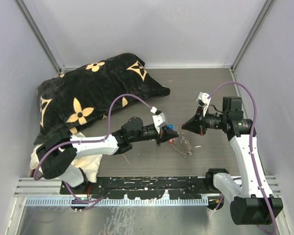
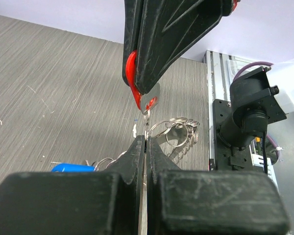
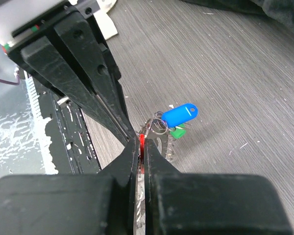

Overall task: Remove the keys from the keyring
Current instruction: Remove the key from the keyring.

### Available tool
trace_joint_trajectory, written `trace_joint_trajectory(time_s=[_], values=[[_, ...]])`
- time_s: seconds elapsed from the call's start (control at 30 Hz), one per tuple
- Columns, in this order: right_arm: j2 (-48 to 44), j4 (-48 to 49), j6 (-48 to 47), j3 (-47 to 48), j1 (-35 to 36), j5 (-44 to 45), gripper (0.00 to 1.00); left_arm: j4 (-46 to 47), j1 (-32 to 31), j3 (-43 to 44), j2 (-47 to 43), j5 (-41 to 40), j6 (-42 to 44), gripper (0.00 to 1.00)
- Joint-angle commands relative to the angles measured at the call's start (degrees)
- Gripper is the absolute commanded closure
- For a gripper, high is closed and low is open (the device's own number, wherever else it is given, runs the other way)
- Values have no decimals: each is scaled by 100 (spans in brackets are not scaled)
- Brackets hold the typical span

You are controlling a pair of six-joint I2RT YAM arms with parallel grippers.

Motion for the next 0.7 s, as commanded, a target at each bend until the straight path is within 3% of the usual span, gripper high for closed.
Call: trace_joint_trajectory(time_s=[0.0, 0.1, 0.27, 0.43, 0.67], values=[[-69, 25, -60, 398, -35, -378, 99, 627, 28, -5, 85, -42, -40, 99], [-57, 2, -82, 406, -35, -439, 99, 650, 28, 1, 129, -95, -43, 96], [-52, -7, -99, 398, -34, -449, 99, 603, 29, 28, 125, -142, -45, 77], [-51, -12, -122, 395, -35, -424, 99, 533, 42, -59, -46, -149, 60, 65], [-59, -16, -143, 377, -35, -405, 99, 40, 46, 32, -411, -4, 555, 62]])
